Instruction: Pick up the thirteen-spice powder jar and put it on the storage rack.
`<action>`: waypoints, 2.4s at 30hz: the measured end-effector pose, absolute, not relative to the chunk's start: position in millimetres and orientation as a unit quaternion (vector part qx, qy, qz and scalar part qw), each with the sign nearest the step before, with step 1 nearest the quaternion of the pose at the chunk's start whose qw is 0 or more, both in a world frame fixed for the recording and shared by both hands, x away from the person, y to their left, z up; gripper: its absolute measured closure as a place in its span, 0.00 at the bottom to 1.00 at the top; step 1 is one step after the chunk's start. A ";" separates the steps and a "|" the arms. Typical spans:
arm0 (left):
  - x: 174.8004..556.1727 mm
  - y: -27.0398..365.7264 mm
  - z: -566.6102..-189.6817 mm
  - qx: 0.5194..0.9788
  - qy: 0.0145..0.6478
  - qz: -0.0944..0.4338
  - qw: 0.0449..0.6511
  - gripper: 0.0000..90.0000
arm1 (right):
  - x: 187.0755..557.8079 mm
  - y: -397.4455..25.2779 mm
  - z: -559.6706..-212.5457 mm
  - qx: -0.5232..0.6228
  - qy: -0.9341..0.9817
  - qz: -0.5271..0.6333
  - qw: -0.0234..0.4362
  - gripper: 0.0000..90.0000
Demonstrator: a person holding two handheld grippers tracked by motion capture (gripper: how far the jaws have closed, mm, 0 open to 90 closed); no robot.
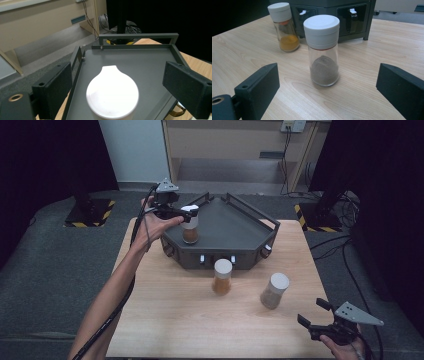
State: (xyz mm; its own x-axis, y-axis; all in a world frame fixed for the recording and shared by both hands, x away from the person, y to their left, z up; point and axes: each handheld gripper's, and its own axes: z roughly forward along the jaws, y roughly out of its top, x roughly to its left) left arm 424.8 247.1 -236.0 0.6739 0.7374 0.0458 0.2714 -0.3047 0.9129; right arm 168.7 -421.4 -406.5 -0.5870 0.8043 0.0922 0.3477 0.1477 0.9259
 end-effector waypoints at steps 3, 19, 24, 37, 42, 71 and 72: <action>421.5 250.4 -235.6 0.764 0.327 0.234 0.504 0.07 | 168.6 -421.2 -406.3 0.397 0.725 0.518 0.220 0.06; 394.6 264.5 -226.3 0.749 0.307 0.236 0.537 0.06 | 168.6 -420.7 -405.8 0.396 0.726 0.517 0.221 0.06; 386.2 267.3 -226.4 0.749 0.297 0.233 0.545 0.06 | 168.8 -420.5 -405.8 0.396 0.727 0.516 0.221 0.06; 365.5 283.3 -230.8 0.744 0.282 0.227 0.562 0.06 | 168.8 -419.9 -405.4 0.397 0.727 0.516 0.220 0.06; 358.7 289.5 -241.0 0.742 0.275 0.219 0.571 0.06 | 169.2 -420.3 -405.9 0.397 0.726 0.516 0.220 0.06; 298.6 307.9 -289.3 0.745 0.254 0.206 0.581 0.06 | 169.0 -419.3 -405.3 0.395 0.728 0.515 0.221 0.06; 296.4 308.5 -290.7 0.746 0.254 0.207 0.580 0.06 | 169.1 -419.3 -405.3 0.395 0.728 0.514 0.221 0.06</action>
State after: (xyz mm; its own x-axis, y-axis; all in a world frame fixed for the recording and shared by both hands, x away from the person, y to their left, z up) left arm 296.4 308.5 -290.7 0.7853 0.6189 0.0133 0.1393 -0.1976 0.9703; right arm 169.1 -419.3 -405.3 -0.5894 0.8033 0.0849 0.3483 0.1578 0.9240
